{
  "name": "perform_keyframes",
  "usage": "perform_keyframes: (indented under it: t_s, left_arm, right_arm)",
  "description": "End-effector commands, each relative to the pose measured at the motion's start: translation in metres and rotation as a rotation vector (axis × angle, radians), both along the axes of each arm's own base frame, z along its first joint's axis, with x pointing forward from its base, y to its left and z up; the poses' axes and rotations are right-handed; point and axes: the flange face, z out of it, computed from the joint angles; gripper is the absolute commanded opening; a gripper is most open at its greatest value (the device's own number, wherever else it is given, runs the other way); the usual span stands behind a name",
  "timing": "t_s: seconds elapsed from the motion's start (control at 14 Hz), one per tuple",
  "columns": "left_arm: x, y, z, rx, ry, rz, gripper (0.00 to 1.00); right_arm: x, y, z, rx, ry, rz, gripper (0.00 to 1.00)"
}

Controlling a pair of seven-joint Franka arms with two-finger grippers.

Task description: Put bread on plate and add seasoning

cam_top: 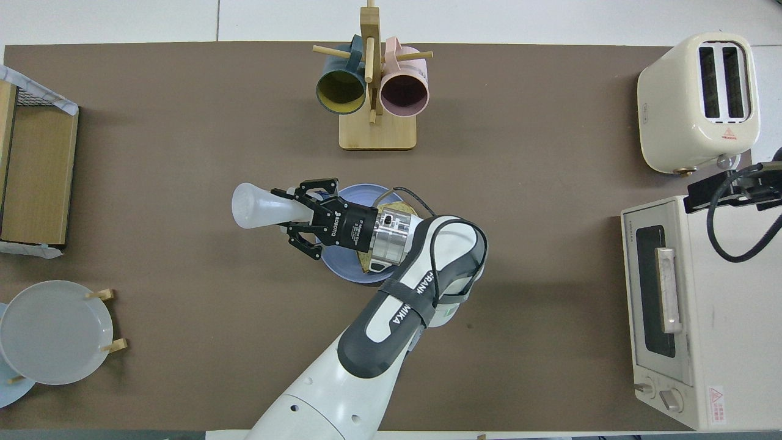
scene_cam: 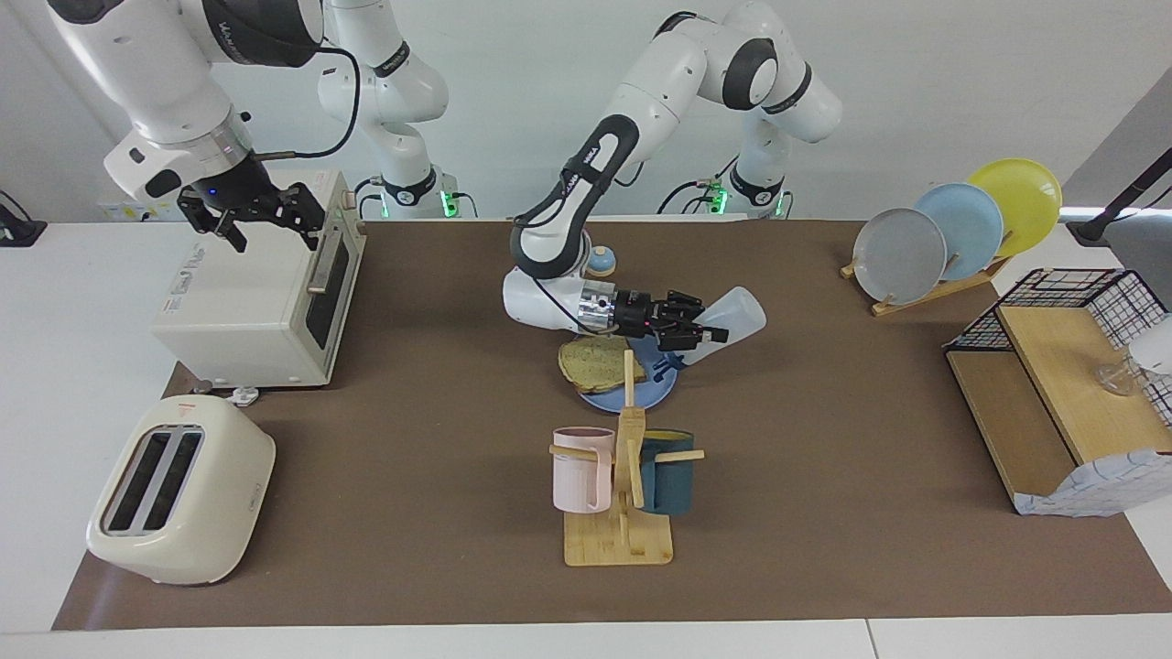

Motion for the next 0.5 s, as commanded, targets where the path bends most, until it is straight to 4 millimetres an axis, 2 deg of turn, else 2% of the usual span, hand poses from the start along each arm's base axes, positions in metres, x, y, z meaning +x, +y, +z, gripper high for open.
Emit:
perform_keyframes:
  t_s: [0.0,0.14,0.29,0.43]
  left_arm:
    - [-0.041,-0.034,0.005,-0.016,0.021,-0.023,0.00]
    - [-0.051,-0.040,0.006,-0.013,0.022,-0.021,0.00]
    - [-0.046,-0.038,0.006,-0.016,0.019,-0.024,0.00]
    - [-0.012,-0.017,0.003,-0.031,0.014,-0.018,0.00]
  right_arm:
    - [-0.003,-0.003,0.001,-0.001,-0.009,0.014,1.00]
    - [-0.003,-0.003,0.001,-0.001,-0.009,0.014,1.00]
    - [-0.003,-0.003,0.001,-0.001,-0.007,0.014,1.00]
    - [-0.003,-0.003,0.001,-0.001,-0.007,0.014,1.00]
